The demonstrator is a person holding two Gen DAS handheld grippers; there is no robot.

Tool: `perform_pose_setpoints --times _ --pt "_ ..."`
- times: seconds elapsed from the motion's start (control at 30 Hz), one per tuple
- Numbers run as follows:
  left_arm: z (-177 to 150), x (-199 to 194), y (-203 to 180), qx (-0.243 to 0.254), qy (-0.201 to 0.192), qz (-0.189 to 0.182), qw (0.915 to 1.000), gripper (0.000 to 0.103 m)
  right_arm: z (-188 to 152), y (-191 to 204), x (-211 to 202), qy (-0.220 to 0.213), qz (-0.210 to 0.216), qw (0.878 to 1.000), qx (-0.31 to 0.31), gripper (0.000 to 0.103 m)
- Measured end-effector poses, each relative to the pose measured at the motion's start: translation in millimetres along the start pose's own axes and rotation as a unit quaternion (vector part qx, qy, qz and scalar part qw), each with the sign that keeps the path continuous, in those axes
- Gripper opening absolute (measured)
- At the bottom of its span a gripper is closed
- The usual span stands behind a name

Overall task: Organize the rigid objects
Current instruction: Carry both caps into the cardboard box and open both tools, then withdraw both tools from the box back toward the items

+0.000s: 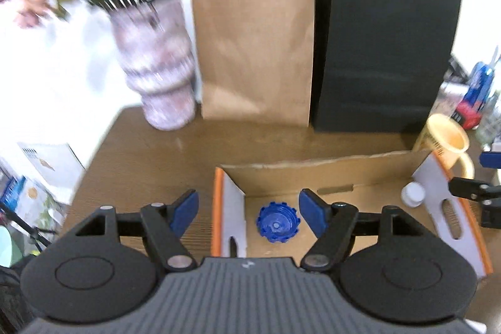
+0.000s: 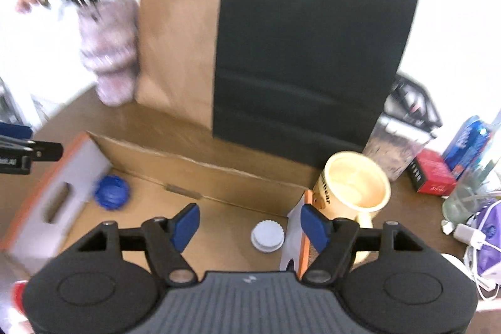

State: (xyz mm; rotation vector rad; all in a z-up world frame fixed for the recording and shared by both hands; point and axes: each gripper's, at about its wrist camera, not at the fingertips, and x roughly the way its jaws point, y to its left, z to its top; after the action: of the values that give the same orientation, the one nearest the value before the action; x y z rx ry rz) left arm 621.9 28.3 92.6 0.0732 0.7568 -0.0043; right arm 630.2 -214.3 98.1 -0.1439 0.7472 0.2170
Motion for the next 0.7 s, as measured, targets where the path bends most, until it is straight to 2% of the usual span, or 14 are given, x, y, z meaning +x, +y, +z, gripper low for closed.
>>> perform_pose_setpoints --times 0.07,0.13,0.2,0.3,0.4,0.47,0.57,0.63,0.7 --pt "-9.3 -40.0 3.9 0.001 -0.041 0.025 0.9989 0.08 -6.9 3.0 -39.0 -0.03 0.009 0.999 0.004 0.073" --pt "-24.3 -82.9 4.4 0.01 -0.093 0.045 0.9946 0.083 -17.8 6.1 -80.0 -0.062 0.018 0.998 0.013 0.076" --pt "-40.5 -120.4 3.6 0.017 -0.134 0.055 0.9893 0.083 -32.0 9.5 -115.5 -0.089 0.022 0.996 0.019 0.082" --pt "-72.1 -173.7 4.3 0.007 -0.183 0.053 0.9816 0.085 -62.4 20.2 -161.6 -0.13 0.02 0.991 0.012 0.084" --pt "-110.3 -222.3 1.7 -0.001 -0.234 0.039 0.9715 0.09 -102.7 34.2 -202.9 -0.18 0.016 0.984 0.01 0.086" --pt "-142.6 -250.5 -2.2 -0.003 -0.268 0.033 0.9629 0.096 -131.9 41.8 -226.1 -0.211 0.019 0.977 0.018 0.087" --pt "-194.1 -287.2 -8.5 0.003 -0.315 0.034 0.9485 0.1 -182.1 54.3 -257.4 -0.252 0.016 0.967 0.023 0.088" --pt "-230.4 -305.6 -13.3 0.008 -0.339 0.037 0.94 0.102 -219.4 64.6 -275.7 -0.273 0.012 0.962 0.023 0.088" --pt "-264.0 -320.9 -15.6 0.005 -0.351 0.036 0.9355 0.102 -255.6 75.1 -289.4 -0.286 0.013 0.958 0.022 0.089"
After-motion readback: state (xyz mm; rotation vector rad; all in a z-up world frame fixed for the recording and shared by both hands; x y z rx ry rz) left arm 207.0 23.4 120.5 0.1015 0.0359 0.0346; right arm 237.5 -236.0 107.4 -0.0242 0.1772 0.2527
